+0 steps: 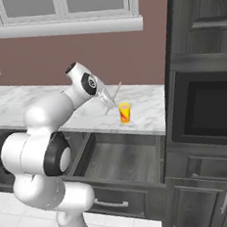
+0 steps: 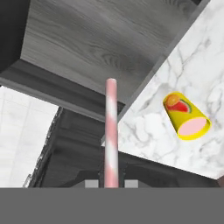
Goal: Pick up the straw from the left drawer and put it inside the smoothie cup.
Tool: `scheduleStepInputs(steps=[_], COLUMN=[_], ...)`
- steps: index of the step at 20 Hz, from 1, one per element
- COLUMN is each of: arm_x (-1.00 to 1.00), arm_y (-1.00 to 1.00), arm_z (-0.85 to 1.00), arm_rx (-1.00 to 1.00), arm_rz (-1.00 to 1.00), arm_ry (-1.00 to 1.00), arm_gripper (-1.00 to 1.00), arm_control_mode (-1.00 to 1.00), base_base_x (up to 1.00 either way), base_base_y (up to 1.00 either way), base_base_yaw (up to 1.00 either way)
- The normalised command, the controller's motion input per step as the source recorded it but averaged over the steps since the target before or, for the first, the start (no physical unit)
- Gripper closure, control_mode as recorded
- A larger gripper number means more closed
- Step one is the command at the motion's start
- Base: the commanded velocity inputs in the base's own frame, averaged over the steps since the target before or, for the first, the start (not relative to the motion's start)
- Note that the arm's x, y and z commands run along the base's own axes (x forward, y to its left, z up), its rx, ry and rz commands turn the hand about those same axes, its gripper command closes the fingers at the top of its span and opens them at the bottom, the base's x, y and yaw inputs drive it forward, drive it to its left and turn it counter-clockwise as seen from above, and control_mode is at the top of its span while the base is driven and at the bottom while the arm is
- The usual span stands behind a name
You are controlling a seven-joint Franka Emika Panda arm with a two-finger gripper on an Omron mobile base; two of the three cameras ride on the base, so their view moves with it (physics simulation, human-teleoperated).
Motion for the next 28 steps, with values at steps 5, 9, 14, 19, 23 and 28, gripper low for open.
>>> scheduleStepInputs(steps=[5,9,14,19,23,28], arm_x=[0.11,0.04,0.0,0.11,0.21,0.26], arm_y=[0.0,0.0,-0.02,-0.06,-0.15,-0.15], arm_z=[-0.01,-0.02,0.0,0.0,0.0,0.0], arm_rx=[-0.15,0.0,0.0,-0.01,-0.04,-0.03], arm_rz=[-0.05,-0.08,0.0,0.0,0.0,0.0], arm_ry=[-0.03,-0.05,-0.04,-0.07,-0.02,-0.04], arm_gripper=[1.0,1.0,1.0,1.0,1.0,1.0], arm_control_mode=[-1.0,-1.0,-1.0,-1.0,-1.0,-1.0], base_base_x=[0.0,0.0,0.0,0.0,0.0,0.0], base_base_y=[0.0,0.0,0.0,0.0,0.0,0.0], base_base_yaw=[0.0,0.0,0.0,0.0,0.0,0.0])
